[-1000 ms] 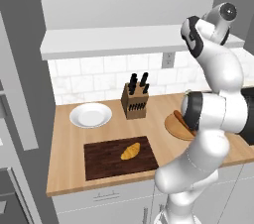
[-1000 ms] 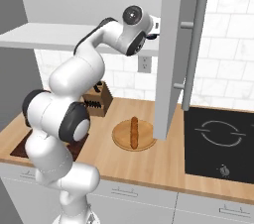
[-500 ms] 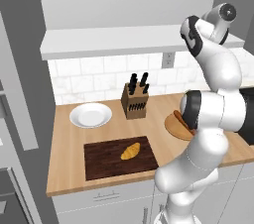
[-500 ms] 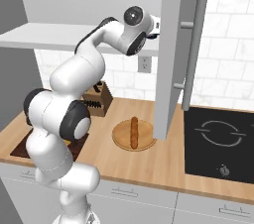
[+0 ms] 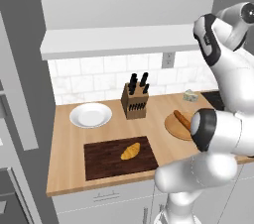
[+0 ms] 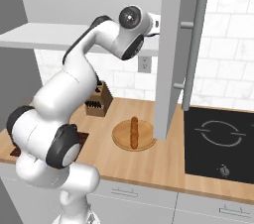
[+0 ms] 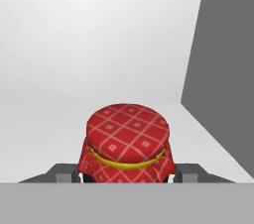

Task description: From the different types of pastries on the counter, select a croissant and place it on the cutting board. Then retrieve a jar of jam from the cabinet and place it alongside the croissant on the cutting board.

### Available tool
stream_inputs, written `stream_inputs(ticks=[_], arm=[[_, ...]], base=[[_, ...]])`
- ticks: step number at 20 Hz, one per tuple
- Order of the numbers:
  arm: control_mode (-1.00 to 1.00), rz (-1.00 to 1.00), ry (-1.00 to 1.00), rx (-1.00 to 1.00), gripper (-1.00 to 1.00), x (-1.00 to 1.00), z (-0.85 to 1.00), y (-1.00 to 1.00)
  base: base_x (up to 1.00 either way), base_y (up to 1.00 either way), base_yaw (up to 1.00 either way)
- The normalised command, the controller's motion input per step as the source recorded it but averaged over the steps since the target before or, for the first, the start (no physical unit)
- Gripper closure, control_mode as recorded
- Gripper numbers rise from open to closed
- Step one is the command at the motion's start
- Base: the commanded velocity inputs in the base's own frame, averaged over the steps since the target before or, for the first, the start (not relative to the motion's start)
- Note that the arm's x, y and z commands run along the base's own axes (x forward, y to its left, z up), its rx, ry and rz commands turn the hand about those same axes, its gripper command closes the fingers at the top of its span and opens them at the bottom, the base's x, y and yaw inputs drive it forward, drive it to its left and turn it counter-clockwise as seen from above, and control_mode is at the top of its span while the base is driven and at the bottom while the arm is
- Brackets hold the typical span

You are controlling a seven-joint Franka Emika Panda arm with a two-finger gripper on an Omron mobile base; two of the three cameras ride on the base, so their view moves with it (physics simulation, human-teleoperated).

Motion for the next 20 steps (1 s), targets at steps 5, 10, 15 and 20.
stream_inputs(ticks=[5,10,15,20], arm=[[-1.0,0.02,-0.11,-0.07,1.0,-1.0,0.03,0.41],[-1.0,0.01,-0.05,-0.08,1.0,-1.0,-0.07,0.82],[-1.0,0.03,-0.02,-0.08,1.0,-1.0,-0.03,0.84],[-1.0,0.06,0.0,-0.09,1.0,-1.0,0.0,0.74]], base=[[0.0,0.0,0.0],[0.0,0.0,0.0],[0.0,0.0,0.0],[0.0,0.0,0.0]])
